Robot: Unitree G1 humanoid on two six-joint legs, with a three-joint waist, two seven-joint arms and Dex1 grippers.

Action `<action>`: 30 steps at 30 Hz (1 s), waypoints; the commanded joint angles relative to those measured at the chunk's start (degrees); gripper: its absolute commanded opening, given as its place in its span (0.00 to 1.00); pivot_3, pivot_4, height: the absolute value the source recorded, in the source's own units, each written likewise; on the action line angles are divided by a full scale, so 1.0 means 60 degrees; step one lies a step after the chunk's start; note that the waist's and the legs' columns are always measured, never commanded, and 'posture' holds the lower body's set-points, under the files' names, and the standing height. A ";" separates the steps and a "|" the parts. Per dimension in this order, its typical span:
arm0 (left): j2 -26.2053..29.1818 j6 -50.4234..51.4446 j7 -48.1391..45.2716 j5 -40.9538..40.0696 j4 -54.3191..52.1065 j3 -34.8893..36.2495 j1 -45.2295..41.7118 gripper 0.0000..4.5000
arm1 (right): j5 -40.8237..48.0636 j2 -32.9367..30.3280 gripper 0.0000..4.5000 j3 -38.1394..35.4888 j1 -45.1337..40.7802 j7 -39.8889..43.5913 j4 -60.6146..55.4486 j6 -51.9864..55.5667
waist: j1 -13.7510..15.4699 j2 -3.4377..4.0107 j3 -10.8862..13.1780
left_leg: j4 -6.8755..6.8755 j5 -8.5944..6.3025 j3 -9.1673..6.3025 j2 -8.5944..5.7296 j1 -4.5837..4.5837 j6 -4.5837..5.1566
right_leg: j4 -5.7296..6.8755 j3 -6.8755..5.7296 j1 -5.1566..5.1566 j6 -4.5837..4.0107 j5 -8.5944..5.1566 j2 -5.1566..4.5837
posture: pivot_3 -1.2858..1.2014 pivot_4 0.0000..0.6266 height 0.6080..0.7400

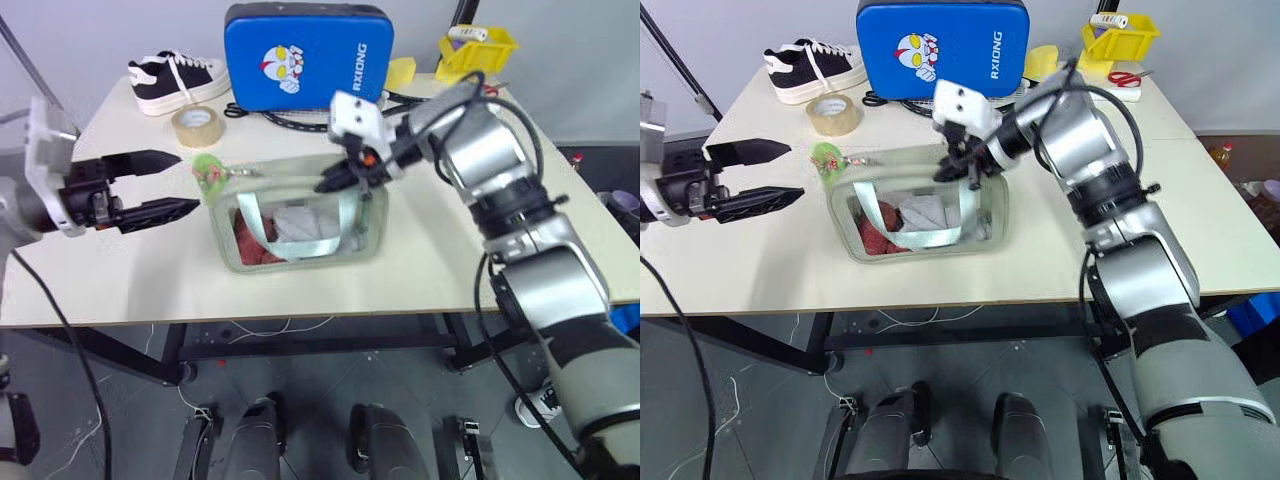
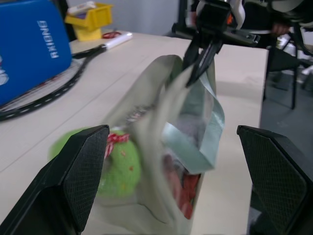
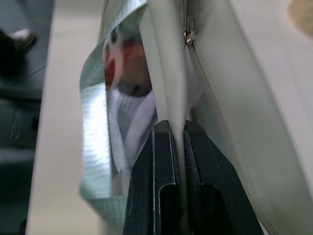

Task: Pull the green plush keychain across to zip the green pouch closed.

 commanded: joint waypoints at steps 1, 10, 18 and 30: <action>0.0051 -0.0235 -0.0126 0.0101 0.0097 -0.0085 -0.0300 1.00 | 0.0067 -0.0483 0.00 -0.0215 0.0441 -0.0016 -0.1498 0.0501 | 0.0007 -0.0001 -0.0001 | 0.0001 0.0000 0.0000 0.0000 0.0002 0.0000 | 0.0000 0.0000 0.0002 0.0005 0.0001 0.0001 | 0.52 0.24 0.87; -0.0005 -0.0409 -0.0348 0.0327 0.0369 -0.0464 -0.0669 1.00 | 0.0757 -0.1278 0.75 -0.1408 0.0853 -0.1072 -0.3294 0.2498 | 0.0063 -0.0002 -0.0001 | 0.0012 -0.0001 0.0000 0.0006 -0.0007 0.0000 | -0.0004 0.0000 -0.0002 -0.0022 -0.0011 0.0002 | 0.52 0.24 0.87; -0.0159 -0.0530 -0.0438 0.0571 0.0741 -0.0711 -0.0695 1.00 | 0.0722 -0.2526 0.58 -0.1118 0.2205 -0.1015 -0.4225 0.2208 | 0.0035 -0.0005 -0.0004 | 0.0014 -0.0003 0.0002 0.0010 0.0007 0.0001 | -0.0031 0.0000 0.0014 -0.0037 -0.0008 -0.0002 | 0.52 0.24 0.87; -0.1232 -0.1659 -0.0356 0.1993 0.3399 -0.1789 -0.2159 1.00 | 0.1295 -0.2272 0.02 -0.1199 0.2016 -0.1616 -0.4982 0.3778 | 0.0047 -0.0004 -0.0003 | 0.0032 -0.0001 0.0009 0.0019 -0.0002 0.0005 | -0.0012 0.0001 0.0010 -0.0032 -0.0005 0.0009 | 0.52 0.24 0.87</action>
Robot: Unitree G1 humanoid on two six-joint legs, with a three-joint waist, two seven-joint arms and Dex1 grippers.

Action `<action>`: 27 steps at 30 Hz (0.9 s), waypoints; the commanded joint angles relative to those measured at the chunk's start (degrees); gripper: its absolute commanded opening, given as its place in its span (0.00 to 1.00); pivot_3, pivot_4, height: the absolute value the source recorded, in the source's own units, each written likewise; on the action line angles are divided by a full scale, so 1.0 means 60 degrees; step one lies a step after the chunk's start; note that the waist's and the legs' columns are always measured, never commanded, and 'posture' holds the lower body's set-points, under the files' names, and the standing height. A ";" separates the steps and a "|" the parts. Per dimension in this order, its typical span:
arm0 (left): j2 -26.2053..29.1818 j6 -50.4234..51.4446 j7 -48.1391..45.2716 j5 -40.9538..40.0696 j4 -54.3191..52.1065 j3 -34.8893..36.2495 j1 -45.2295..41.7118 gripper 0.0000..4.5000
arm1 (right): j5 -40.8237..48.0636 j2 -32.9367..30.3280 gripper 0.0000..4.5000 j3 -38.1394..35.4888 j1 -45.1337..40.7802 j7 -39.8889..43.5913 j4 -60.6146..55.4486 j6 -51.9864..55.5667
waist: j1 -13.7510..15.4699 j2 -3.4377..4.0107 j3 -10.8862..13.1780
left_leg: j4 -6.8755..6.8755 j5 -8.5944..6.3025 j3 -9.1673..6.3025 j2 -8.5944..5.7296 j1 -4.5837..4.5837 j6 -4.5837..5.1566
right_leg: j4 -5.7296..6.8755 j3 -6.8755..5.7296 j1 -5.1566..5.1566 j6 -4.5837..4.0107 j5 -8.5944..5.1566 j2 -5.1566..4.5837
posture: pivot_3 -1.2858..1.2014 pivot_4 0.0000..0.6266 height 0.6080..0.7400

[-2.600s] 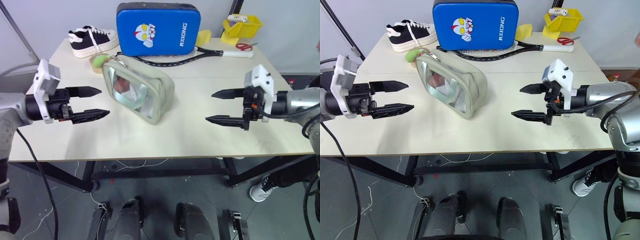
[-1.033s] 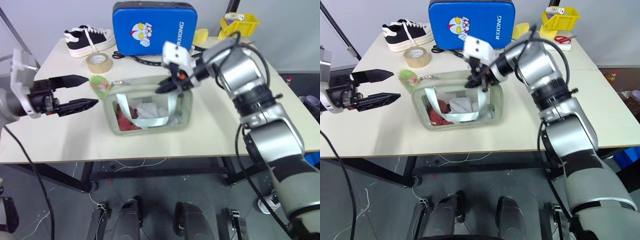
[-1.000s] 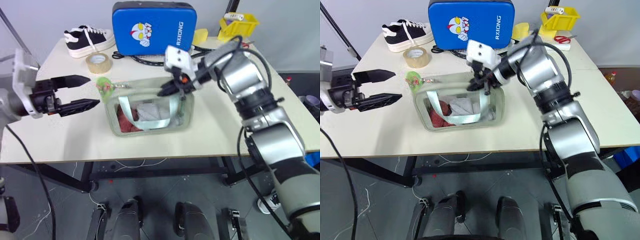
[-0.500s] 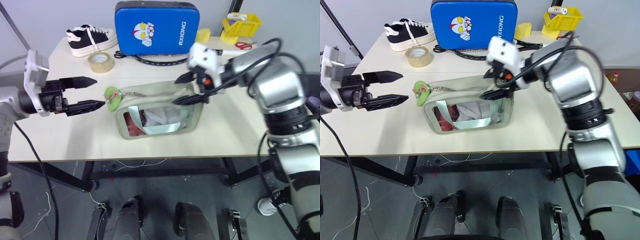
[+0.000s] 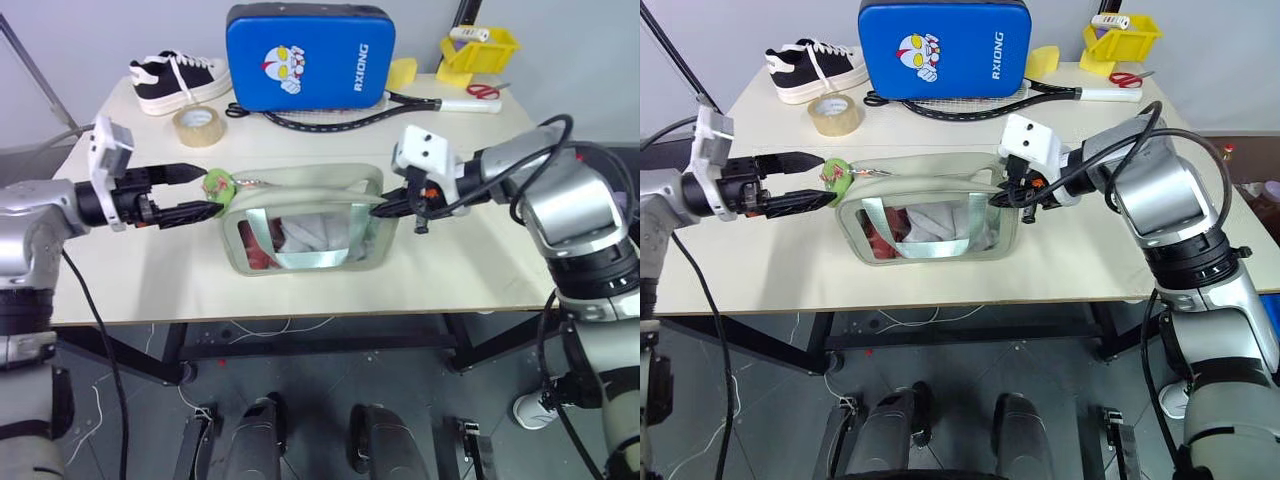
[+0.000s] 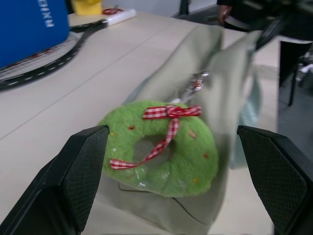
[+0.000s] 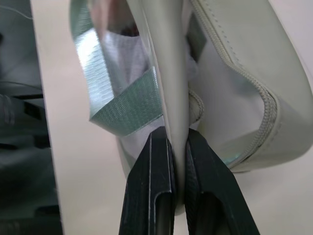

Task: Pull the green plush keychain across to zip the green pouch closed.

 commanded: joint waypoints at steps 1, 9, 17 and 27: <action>-0.0237 -0.0500 0.0030 0.0347 0.0775 -0.0030 -0.0692 1.00 | 0.0305 -0.0127 0.02 -0.0293 -0.0286 -0.0145 -0.0684 0.0319 | 0.0020 0.0000 0.0000 | 0.0003 0.0000 -0.0001 0.0000 -0.0002 0.0000 | 0.0000 -0.0001 -0.0001 0.0000 0.0000 0.0000 | 0.52 0.24 0.87; -0.0383 -0.0696 -0.0558 0.0353 0.2502 0.0355 -0.1696 1.00 | 0.0430 -0.0284 0.02 -0.0240 -0.0096 -0.0379 -0.0806 0.0322 | -0.0003 -0.0001 -0.0001 | 0.0012 -0.0001 -0.0001 0.0000 -0.0004 0.0003 | 0.0001 -0.0001 0.0002 0.0002 0.0001 0.0000 | 0.52 0.24 0.87; -0.0307 -0.1388 -0.0754 0.1031 0.3723 0.0170 -0.1882 1.00 | 0.0525 -0.0323 0.02 -0.0253 -0.0098 -0.0505 -0.0836 0.0326 | 0.0018 -0.0001 -0.0001 | 0.0017 -0.0002 -0.0001 0.0002 -0.0002 0.0005 | 0.0002 -0.0001 0.0004 0.0002 0.0001 0.0000 | 0.52 0.24 0.87; -0.1433 -0.1880 -0.0349 0.1801 0.5256 -0.0083 -0.2811 0.87 | 0.0692 -0.0316 0.00 -0.0275 -0.0109 -0.0626 -0.0880 0.0329 | 0.0161 -0.0003 -0.0002 | 0.0024 -0.0004 -0.0001 0.0001 -0.0006 0.0008 | 0.0002 -0.0002 0.0005 0.0003 0.0003 0.0000 | 0.52 0.24 0.87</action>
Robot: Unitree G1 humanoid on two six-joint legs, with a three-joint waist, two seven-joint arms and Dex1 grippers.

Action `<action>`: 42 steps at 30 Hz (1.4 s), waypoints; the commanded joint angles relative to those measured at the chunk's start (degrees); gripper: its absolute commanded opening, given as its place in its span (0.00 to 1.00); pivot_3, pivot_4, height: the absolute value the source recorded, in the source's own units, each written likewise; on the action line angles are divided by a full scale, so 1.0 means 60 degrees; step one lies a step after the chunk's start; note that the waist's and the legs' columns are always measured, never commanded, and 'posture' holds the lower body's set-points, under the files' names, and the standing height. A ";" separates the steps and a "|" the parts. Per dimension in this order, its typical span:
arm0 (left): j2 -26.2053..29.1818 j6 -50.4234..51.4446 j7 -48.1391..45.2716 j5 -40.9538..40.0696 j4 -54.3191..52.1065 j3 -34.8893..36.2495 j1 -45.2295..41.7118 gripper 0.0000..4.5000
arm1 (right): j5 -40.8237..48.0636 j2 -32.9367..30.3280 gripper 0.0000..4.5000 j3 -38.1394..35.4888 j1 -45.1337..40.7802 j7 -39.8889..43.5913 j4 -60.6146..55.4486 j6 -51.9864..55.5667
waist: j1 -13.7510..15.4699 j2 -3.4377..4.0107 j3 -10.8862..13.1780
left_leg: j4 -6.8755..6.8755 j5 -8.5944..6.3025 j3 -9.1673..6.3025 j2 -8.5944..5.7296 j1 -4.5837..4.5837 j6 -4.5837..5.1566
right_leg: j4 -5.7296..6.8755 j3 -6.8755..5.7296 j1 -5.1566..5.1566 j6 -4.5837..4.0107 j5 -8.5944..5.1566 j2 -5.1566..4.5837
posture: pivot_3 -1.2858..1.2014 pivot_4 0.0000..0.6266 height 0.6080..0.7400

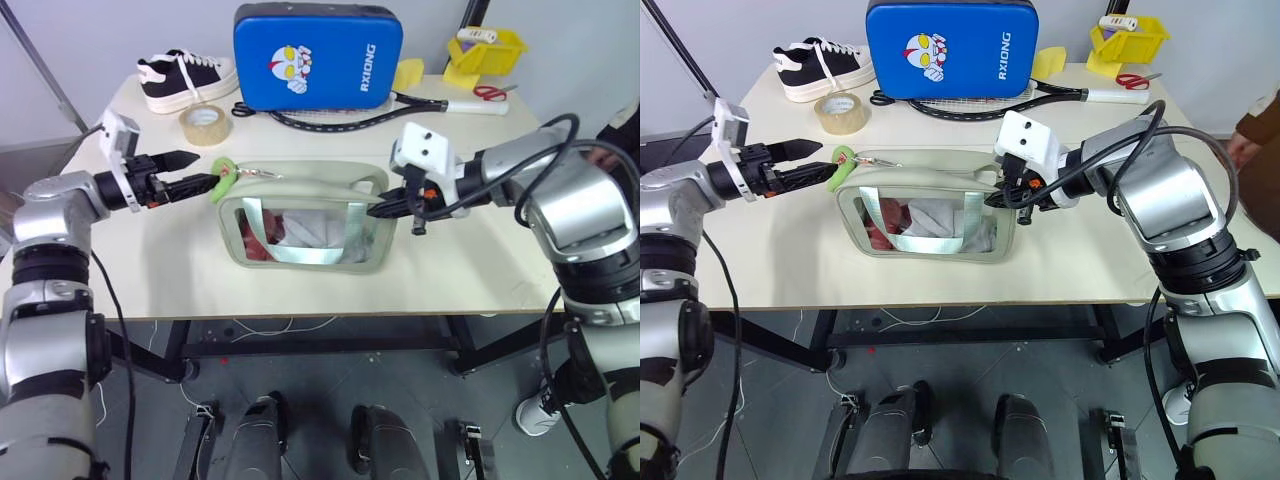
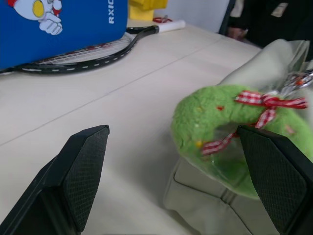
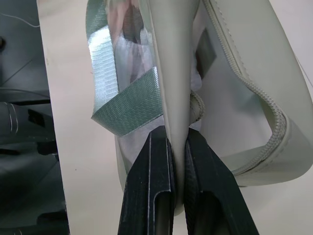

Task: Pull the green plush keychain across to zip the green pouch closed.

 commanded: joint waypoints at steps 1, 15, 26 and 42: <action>-0.0043 -0.0027 -0.0408 0.0091 -0.0137 -0.0110 -0.0265 0.80 | 0.0194 -0.0077 0.00 -0.0282 -0.0149 -0.0107 -0.0333 -0.0017 | 0.0002 0.0000 0.0000 | 0.0000 0.0000 0.0000 0.0000 0.0000 0.0000 | 0.0001 0.0000 0.0000 0.0002 0.0001 0.0000 | 0.52 0.24 0.87; -0.0242 0.1181 -0.0497 -0.0868 -0.2370 0.0362 -0.1031 0.01 | 0.0388 0.0073 0.00 -0.0293 -0.0122 -0.0541 -0.0318 0.0318 | 0.0056 -0.0006 0.0003 | 0.0007 0.0000 -0.0004 0.0000 -0.0006 0.0000 | 0.0000 -0.0001 0.0006 -0.0001 0.0000 0.0000 | 0.52 0.24 0.87; -0.0993 0.1847 0.0569 0.0145 -0.2872 -0.0957 -0.1164 0.67 | 0.0445 0.0168 0.00 -0.0267 -0.0297 -0.0858 -0.0182 0.0452 | 0.0026 -0.0003 0.0002 | 0.0012 0.0017 -0.0004 -0.0001 0.0006 0.0028 | 0.0009 0.0000 0.0016 0.0028 0.0015 0.0003 | 0.52 0.24 0.87; 0.0718 0.2036 -0.1086 -0.0787 -0.5093 -0.0537 0.1534 0.78 | 0.0548 0.0153 0.00 -0.0259 -0.0244 -0.1077 -0.0113 0.0516 | 0.0082 -0.0006 0.0001 | 0.0015 -0.0001 -0.0011 0.0004 0.0002 0.0001 | 0.0003 -0.0005 0.0013 -0.0007 -0.0003 0.0001 | 0.52 0.24 0.87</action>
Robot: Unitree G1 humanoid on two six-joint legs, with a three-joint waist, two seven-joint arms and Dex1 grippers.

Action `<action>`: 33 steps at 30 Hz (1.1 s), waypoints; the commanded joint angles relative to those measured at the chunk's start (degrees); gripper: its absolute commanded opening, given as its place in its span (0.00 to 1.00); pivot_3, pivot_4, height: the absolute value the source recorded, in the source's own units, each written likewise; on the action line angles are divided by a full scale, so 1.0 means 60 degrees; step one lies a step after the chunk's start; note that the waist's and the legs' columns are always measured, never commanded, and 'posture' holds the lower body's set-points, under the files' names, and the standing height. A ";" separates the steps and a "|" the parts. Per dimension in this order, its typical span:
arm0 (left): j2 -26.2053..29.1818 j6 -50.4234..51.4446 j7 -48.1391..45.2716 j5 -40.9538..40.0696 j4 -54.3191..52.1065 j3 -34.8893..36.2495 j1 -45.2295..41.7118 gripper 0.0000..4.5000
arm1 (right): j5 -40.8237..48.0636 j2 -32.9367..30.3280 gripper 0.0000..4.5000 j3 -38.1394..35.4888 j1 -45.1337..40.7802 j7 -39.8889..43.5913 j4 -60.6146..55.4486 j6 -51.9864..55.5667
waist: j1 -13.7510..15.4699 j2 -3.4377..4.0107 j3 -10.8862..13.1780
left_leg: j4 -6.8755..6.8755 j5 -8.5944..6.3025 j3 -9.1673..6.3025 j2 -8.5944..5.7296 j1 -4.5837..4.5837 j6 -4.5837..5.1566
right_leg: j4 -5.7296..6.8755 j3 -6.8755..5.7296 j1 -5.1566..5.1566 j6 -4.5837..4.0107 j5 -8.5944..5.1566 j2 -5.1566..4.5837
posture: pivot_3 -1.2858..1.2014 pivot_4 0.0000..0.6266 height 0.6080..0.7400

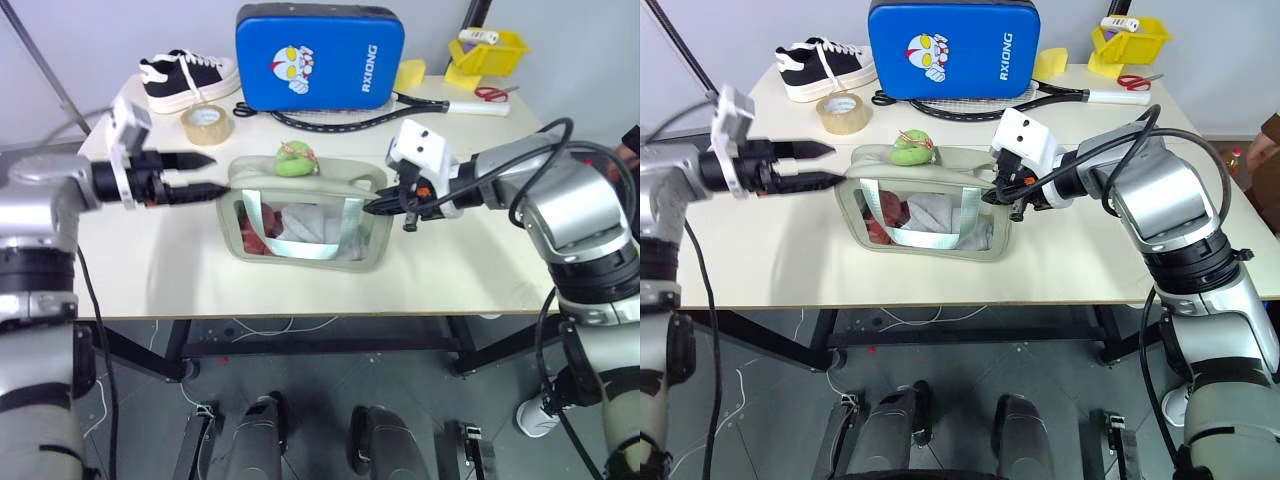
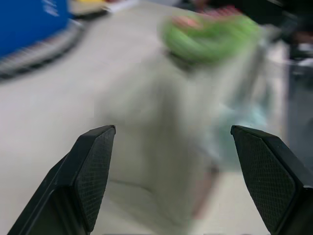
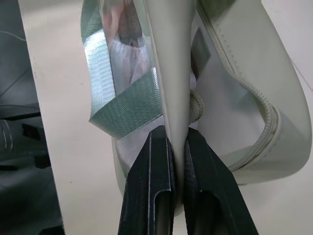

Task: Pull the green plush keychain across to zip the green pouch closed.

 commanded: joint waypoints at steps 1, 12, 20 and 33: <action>-0.0215 -0.0061 0.0161 -0.0145 -0.0823 -0.0025 0.0203 0.71 | 0.0102 -0.0049 0.00 -0.0260 -0.0255 -0.0048 -0.0105 -0.0056 | 0.0008 -0.0001 -0.0001 | 0.0000 0.0000 0.0000 0.0000 0.0000 0.0000 | -0.0003 -0.0002 0.0001 0.0000 0.0000 -0.0002 | 0.52 0.24 0.87; -0.0590 -0.0436 0.1235 0.0274 -0.0824 -0.0059 0.0415 0.00 | 0.0802 -0.0139 0.36 -0.0913 -0.0135 0.0379 -0.0423 -0.0277 | -0.0028 0.0000 0.0000 | -0.0006 0.0002 0.0004 0.0000 0.0002 0.0003 | 0.0003 -0.0002 0.0000 0.0014 0.0008 0.0001 | 0.52 0.24 0.87; -0.0638 -0.0209 0.1590 0.0023 -0.1973 0.0004 0.0971 0.00 | 0.1267 0.1735 0.99 -0.1075 -0.1861 -0.0681 0.0719 -0.0262 | -0.0112 0.0014 -0.0010 | -0.0017 0.0001 0.0004 0.0005 0.0023 0.0001 | 0.0006 -0.0001 0.0009 0.0007 0.0004 0.0003 | 0.52 0.24 0.87; -0.0630 0.0069 0.2033 -0.0211 -0.2857 0.0049 0.1410 0.00 | -0.0384 0.3063 0.30 0.0189 -0.3216 -0.1337 0.3703 -0.1104 | -0.0055 0.0014 -0.0010 | -0.0009 0.0001 0.0010 0.0004 -0.0002 0.0001 | 0.0005 -0.0002 -0.0003 0.0026 0.0016 0.0005 | 0.52 0.24 0.87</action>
